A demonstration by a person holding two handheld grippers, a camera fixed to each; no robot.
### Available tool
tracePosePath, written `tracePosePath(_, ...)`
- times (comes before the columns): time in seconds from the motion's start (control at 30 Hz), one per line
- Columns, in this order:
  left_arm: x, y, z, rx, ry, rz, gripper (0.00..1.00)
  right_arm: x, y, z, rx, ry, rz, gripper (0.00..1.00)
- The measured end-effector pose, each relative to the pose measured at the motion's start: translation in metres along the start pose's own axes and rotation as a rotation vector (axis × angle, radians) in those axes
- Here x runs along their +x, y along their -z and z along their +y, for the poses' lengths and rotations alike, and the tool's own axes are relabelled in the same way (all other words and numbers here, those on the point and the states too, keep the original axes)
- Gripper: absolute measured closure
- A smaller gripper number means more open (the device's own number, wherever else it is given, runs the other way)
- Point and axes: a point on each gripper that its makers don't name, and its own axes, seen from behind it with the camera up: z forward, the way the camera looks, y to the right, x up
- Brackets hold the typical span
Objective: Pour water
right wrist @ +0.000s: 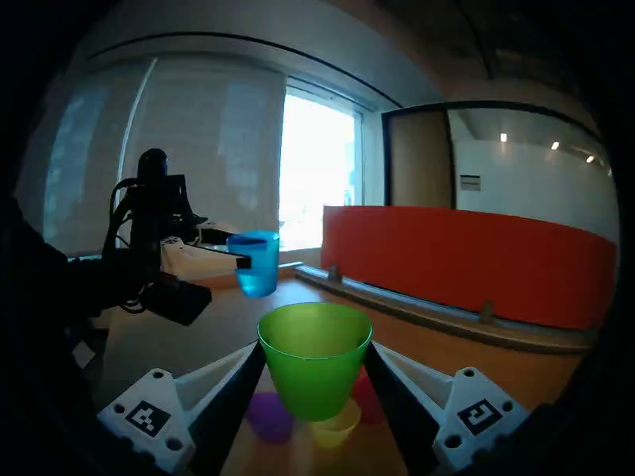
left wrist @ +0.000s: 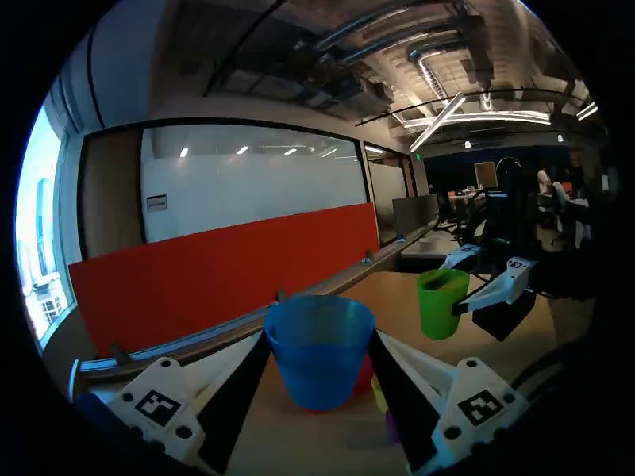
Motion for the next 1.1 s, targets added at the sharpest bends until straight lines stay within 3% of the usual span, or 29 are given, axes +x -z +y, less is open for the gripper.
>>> tracePosePath(1.1,0.043,-0.009,0.022,0.041,-0.405,0.021,0.15,-0.015,-0.026,-0.044,0.122,-0.009,-0.015,0.12)
